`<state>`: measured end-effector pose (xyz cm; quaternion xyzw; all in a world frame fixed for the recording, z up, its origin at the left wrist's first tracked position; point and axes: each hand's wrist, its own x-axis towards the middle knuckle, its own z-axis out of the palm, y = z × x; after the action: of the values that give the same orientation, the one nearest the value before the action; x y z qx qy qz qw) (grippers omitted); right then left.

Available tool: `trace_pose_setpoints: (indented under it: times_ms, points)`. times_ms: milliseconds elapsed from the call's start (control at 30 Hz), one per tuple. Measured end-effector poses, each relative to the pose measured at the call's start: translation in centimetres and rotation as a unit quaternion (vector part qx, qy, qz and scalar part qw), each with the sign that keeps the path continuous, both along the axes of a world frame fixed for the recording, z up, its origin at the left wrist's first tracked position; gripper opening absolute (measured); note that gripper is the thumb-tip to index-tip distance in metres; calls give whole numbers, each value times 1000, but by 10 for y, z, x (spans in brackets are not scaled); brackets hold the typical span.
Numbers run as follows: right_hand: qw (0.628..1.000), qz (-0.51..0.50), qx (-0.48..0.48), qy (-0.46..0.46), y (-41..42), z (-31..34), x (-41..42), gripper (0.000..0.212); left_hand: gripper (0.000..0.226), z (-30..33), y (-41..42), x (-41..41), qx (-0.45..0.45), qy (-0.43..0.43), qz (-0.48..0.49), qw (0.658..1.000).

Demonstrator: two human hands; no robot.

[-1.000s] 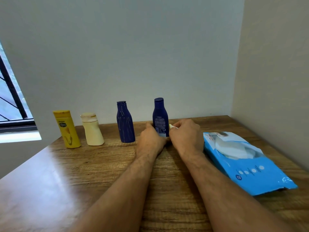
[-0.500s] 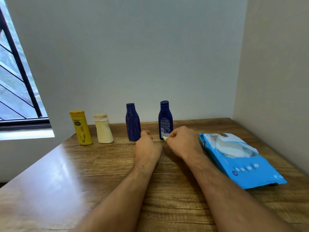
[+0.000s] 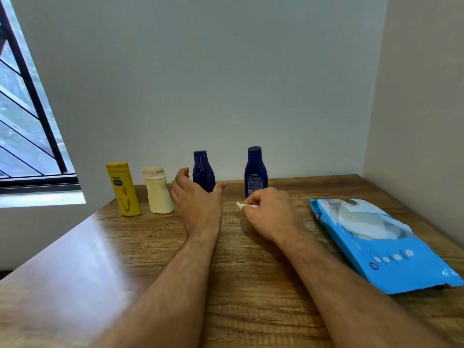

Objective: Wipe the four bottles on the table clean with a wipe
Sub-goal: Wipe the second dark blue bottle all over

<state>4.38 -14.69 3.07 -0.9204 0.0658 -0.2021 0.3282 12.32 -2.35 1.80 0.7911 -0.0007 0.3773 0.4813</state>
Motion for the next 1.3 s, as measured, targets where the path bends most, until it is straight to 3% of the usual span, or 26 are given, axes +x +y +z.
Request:
trace_pose_setpoints:
  times_ms: [267, 467, 600, 667, 767, 800, 867, 1033, 1167, 1300]
  points:
    - [1000, 5, 1, -19, 2, -1, 7, 16, 104, 0, -5, 14, -1, 54, -14, 998]
    - [1000, 12, 2, -26, 3, 0, 7, 17, 76, 1, -4, 12, -37, 98, -42, 994]
    - [998, 10, 4, -58, 4, 2, 3, 15, 66, 9, 0, -3, -138, 97, -115, 979]
    - [993, 5, 6, -120, 5, 3, -1, 13, 60, 13, 5, -11, -257, 127, -222, 932]
    - [980, 12, -7, -197, 7, 7, -8, 16, 50, 17, 17, -21, -427, 208, -398, 785]
    - [976, 14, -9, -217, 7, 9, -10, 16, 44, 19, 22, -24, -450, 225, -420, 755]
    - [971, 23, -14, -237, 7, 12, -13, 16, 41, 19, 30, -28, -478, 228, -430, 731]
    - [970, 63, -21, -233, 9, 13, -17, 14, 59, 12, 36, -36, -480, 233, -469, 704]
    - [962, 83, 0, -261, 10, 14, -20, 10, 47, 10, 28, -38, -485, 233, -534, 652]
    - [950, 70, 41, -301, 8, 16, -18, 15, 35, 10, 20, -37, -473, 231, -571, 630]
